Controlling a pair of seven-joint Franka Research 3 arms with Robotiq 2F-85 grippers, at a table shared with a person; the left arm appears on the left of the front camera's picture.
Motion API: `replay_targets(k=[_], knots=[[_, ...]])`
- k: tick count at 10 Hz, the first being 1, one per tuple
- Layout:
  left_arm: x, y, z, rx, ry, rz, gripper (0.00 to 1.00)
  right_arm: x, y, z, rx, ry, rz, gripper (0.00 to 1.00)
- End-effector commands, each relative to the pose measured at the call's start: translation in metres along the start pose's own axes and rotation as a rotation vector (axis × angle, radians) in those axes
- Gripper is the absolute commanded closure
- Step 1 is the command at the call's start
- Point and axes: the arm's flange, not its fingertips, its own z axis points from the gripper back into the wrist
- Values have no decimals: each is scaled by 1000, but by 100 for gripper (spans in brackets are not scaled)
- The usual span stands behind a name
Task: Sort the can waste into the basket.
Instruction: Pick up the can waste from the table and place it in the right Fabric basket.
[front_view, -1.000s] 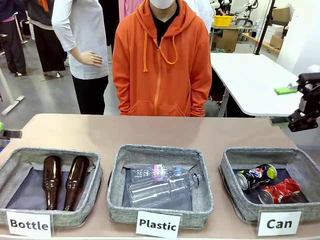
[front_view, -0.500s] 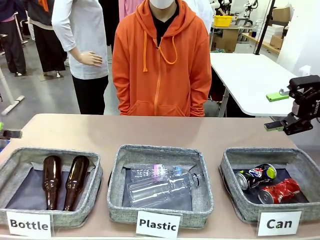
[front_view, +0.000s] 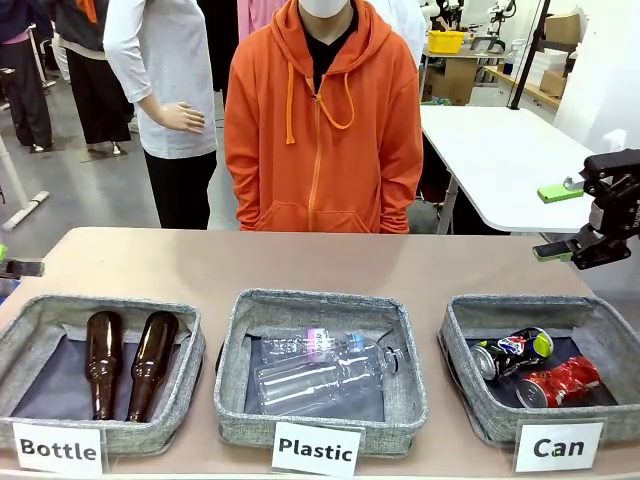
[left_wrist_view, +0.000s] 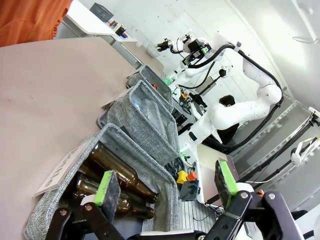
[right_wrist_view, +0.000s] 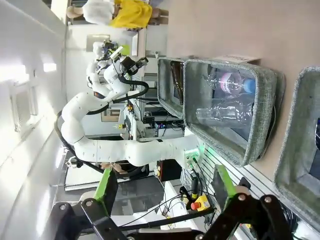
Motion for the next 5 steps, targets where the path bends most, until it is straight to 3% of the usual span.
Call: replay_targets(k=[1,5], knots=[[0,-3,-2,0,-15,-6,0,0,0,4,-1,10,24,0],[0,-3,-2,0,-15,-6,0,0,0,4,-1,10,24,0]])
